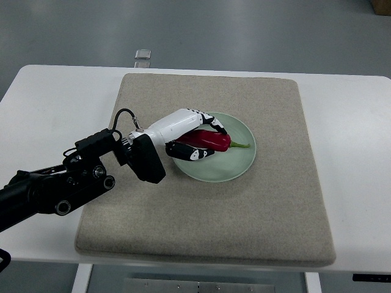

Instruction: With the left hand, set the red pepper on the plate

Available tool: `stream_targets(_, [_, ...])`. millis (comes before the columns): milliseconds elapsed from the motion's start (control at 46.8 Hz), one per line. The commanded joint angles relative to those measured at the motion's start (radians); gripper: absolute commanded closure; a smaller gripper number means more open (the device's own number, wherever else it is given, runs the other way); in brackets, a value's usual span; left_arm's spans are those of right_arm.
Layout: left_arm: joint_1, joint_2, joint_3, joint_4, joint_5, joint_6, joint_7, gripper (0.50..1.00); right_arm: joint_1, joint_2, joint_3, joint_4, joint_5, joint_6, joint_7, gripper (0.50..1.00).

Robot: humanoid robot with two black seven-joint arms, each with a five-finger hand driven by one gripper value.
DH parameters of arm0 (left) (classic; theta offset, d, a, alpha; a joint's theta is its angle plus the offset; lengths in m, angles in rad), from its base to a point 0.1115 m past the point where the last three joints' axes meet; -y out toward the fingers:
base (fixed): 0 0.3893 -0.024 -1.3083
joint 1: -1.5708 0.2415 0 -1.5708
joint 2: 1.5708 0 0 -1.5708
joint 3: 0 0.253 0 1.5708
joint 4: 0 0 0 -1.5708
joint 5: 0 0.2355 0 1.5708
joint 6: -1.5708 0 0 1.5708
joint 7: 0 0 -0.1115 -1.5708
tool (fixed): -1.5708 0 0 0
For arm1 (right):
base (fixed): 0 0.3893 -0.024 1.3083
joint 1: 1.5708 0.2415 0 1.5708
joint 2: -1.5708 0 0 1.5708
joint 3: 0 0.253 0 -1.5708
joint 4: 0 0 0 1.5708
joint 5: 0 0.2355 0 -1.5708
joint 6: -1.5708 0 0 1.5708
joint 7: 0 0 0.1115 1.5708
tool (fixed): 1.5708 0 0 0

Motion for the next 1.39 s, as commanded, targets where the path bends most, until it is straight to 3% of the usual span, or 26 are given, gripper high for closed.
stream_targets(0, [0.000, 0.000, 0.000, -0.001, -0.026, 0.000, 0.000, 0.724, 0.000, 0.000, 0.000, 0.000, 0.000, 0.001, 0.000, 0.572])
stream_targets(86, [0.000, 0.000, -0.002, -0.001, -0.029, 0.000, 0.000, 0.660, 0.000, 0.000, 0.000, 0.000, 0.000, 0.000, 0.000, 0.572])
stream_targets(214, [0.000, 0.000, -0.003, -0.001, -0.038, 0.000, 0.000, 0.645, 0.000, 0.000, 0.000, 0.000, 0.000, 0.000, 0.000, 0.572])
stream_targets(342, [0.000, 0.000, -0.011, -0.005, -0.093, 0.000, 0.000, 0.570, 0.000, 0.000, 0.000, 0.000, 0.000, 0.000, 0.000, 0.572])
stream_targets(470, [-0.003, 0.000, -0.012, -0.005, -0.211, 0.000, 0.000, 0.542, 0.000, 0.000, 0.000, 0.000, 0.000, 0.000, 0.000, 0.572])
stream_targets(1005, [0.005, 0.002, -0.170, 0.006, -0.722, -0.002, 0.001, 0.512, 0.000, 0.000, 0.000, 0.000, 0.000, 0.000, 0.000, 0.572])
stream_targets(1368, [0.003, 0.008, -0.239, 0.141, -1.305, -0.005, 0.002, 0.506, 0.000, 0.000, 0.000, 0.000, 0.000, 0.000, 0.000, 0.572])
